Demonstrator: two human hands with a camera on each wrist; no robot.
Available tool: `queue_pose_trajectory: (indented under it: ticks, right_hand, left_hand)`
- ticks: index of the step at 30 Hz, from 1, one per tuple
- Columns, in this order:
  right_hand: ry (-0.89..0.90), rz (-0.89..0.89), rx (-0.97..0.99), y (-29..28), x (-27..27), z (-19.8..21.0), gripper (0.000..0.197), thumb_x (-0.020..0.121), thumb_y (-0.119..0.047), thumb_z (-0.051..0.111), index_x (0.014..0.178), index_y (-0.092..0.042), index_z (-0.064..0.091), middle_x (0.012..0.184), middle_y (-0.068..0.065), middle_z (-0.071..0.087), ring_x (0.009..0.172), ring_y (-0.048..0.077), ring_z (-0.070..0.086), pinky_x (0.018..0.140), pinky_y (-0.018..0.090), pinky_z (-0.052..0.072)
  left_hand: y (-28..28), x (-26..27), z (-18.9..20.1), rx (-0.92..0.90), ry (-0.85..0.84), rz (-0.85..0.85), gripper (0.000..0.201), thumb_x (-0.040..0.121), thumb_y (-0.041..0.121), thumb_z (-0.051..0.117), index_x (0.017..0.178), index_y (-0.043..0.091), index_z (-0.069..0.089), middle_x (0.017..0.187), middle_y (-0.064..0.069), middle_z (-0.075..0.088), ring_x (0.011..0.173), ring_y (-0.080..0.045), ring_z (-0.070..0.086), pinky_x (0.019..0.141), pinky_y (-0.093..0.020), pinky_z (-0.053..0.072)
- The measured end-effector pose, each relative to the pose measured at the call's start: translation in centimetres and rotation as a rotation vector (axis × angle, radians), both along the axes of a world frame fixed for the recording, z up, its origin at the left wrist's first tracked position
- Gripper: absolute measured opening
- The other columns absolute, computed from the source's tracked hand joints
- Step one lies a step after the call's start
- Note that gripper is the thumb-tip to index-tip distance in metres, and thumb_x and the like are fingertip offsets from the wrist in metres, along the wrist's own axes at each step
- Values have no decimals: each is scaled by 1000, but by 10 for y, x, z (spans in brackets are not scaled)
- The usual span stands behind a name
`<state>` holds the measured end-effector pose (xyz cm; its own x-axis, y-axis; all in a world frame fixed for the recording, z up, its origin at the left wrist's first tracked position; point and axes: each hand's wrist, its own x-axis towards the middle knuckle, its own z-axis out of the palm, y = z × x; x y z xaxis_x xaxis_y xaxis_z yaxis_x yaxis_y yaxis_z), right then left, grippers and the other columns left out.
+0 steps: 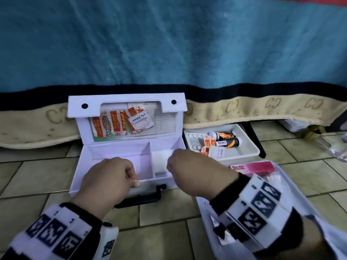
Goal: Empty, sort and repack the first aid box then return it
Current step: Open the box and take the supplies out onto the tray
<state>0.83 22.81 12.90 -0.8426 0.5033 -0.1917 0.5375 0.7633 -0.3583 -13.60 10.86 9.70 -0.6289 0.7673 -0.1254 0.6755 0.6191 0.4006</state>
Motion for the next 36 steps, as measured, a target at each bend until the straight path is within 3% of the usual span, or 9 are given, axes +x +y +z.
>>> queue_pose_trajectory:
  ticks: [3, 7, 11, 14, 20, 25, 30, 33, 36]
  right_hand:
    - [-269, 52, -13, -2, -24, -5, 47, 100, -41, 30, 119, -8, 57, 119, 19, 54, 117, 31, 49, 83, 33, 35]
    - [-439, 52, -33, 8, -34, -25, 82, 87, -71, 21, 113, -3, 57, 127, 21, 49, 130, 35, 37, 103, 43, 34]
    - [-417, 110, 4, 9, -35, -32, 69, 89, -68, 19, 133, -22, 46, 143, 11, 37, 136, 36, 29, 107, 50, 31]
    - [-381, 139, 6, 8, -34, -31, 55, 95, -59, 20, 129, -28, 50, 138, 10, 41, 127, 34, 40, 105, 46, 34]
    - [1, -59, 84, 6, -22, -24, 36, 89, -26, 57, 121, -10, 57, 127, 6, 57, 117, 24, 53, 98, 33, 44]
    - [283, -109, -116, 0, 12, 17, 44, 85, -22, 64, 128, -22, 57, 141, -18, 43, 123, 7, 48, 103, 21, 38]
    - [576, -289, -386, 9, 75, 50, 36, 69, -20, 78, 101, -35, 71, 110, -40, 58, 100, 0, 62, 90, 19, 48]
    - [854, -531, -364, 32, 118, 45, 27, 58, -16, 81, 80, -29, 76, 93, -27, 70, 85, -1, 68, 78, 14, 53]
    - [987, -760, -343, 44, 158, 33, 49, 32, -49, 88, 76, -30, 77, 82, -9, 75, 75, 11, 68, 75, 23, 55]
  left_hand:
    - [0, -1, -1, -1, -6, 0, 23, 70, 40, 79, 60, 30, 61, 70, 10, 63, 76, -11, 58, 67, -28, 48]
    - [-1, 0, -3, 20, -11, 12, 23, 70, 40, 78, 60, 30, 61, 69, 12, 62, 77, -10, 58, 69, -27, 49]
    - [-2, -1, -4, 27, -4, 13, 22, 71, 40, 78, 61, 30, 61, 70, 12, 62, 79, -11, 58, 70, -28, 49]
    - [-1, -1, -3, 29, -2, 9, 22, 70, 40, 78, 62, 29, 61, 71, 11, 62, 79, -11, 58, 70, -27, 49]
    - [-3, -2, -4, 49, -29, 33, 22, 70, 38, 79, 59, 30, 61, 72, 10, 62, 77, -11, 58, 68, -27, 49]
    - [-3, 1, -4, 54, -17, 23, 21, 71, 38, 78, 61, 30, 62, 69, 11, 63, 76, -9, 57, 67, -27, 47]
    - [-3, 0, -1, 54, -31, 29, 20, 70, 37, 79, 59, 30, 63, 68, 10, 63, 70, -5, 56, 56, -24, 38]
    - [-4, 3, -1, 53, -17, 26, 20, 71, 36, 78, 60, 28, 64, 66, 11, 63, 69, -4, 56, 56, -24, 38]
    - [-4, 4, 0, 59, -7, 23, 20, 71, 35, 78, 60, 27, 64, 66, 12, 63, 69, -4, 56, 56, -24, 38]
